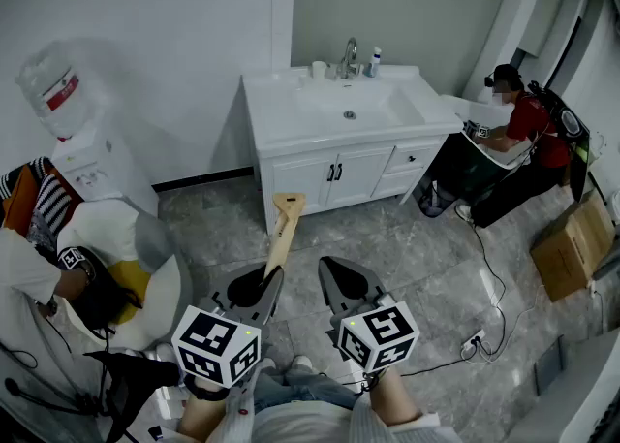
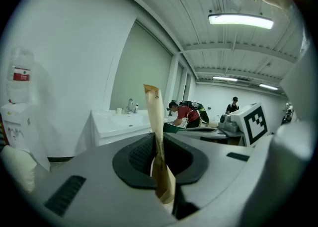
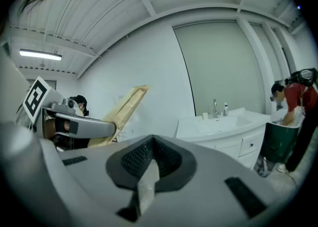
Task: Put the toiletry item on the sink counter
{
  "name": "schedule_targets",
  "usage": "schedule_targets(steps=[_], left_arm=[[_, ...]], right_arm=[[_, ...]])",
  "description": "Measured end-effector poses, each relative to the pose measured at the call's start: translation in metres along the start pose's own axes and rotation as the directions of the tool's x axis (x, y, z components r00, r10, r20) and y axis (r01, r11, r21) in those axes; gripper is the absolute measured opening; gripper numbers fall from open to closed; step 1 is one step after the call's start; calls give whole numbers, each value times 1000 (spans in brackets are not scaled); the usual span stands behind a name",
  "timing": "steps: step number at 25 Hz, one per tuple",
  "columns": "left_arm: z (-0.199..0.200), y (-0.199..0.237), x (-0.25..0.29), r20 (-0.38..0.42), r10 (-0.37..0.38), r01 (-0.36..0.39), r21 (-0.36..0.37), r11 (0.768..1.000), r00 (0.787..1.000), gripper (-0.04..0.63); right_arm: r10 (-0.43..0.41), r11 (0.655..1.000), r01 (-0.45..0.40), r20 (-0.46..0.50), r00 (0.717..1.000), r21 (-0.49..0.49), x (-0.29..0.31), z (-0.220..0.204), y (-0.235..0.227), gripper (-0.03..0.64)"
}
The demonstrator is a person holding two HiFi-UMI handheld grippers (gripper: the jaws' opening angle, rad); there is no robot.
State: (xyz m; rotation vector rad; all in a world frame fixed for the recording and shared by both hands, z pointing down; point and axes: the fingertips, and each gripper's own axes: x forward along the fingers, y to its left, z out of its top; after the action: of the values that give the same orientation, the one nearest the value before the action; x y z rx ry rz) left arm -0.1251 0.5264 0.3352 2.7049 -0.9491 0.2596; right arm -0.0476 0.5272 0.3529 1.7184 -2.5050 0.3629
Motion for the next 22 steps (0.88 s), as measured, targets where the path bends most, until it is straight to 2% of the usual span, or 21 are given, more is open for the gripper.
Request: schedule_targets(steps=[11, 22], left_arm=[[1, -4, 8, 8, 41, -41, 15, 999, 999, 40], [0, 14, 39, -26, 44, -43, 35, 998, 999, 40]], right_arm=[[38, 999, -38, 15, 999, -10, -2, 0, -8, 9], [21, 999, -21, 2, 1000, 31, 21, -13, -35, 10]])
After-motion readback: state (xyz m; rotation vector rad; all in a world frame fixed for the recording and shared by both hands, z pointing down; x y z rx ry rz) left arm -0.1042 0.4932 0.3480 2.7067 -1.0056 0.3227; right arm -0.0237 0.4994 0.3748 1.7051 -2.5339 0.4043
